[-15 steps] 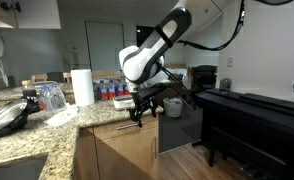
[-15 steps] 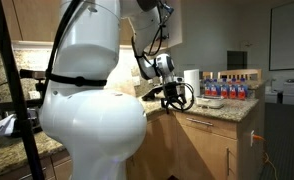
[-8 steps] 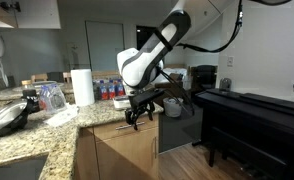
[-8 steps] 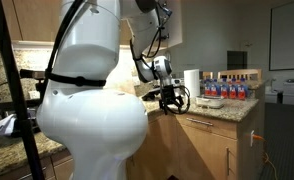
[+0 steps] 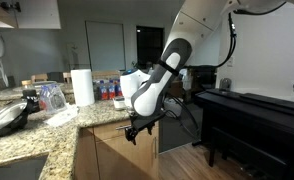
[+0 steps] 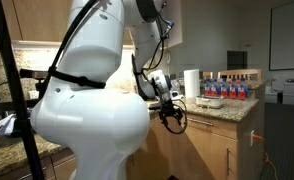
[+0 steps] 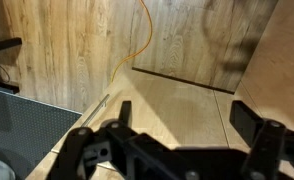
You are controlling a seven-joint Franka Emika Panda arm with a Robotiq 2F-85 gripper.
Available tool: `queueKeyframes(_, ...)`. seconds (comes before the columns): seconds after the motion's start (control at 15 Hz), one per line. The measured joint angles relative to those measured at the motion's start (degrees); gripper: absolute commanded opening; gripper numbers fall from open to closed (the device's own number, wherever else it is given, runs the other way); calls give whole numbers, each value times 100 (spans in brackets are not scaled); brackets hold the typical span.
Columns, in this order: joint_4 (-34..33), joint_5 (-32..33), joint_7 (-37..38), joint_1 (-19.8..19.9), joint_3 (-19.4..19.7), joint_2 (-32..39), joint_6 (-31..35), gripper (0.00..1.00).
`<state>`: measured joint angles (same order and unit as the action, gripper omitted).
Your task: Open the top drawer
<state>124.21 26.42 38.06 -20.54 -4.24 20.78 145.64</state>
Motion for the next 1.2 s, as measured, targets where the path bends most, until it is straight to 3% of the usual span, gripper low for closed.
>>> queueKeyframes(0.73, -388, 376, 125, -696, 756, 1184, -53, 100)
queueKeyframes(1.2, -499, 1811, 71, -930, 928, 1420, -994, 100)
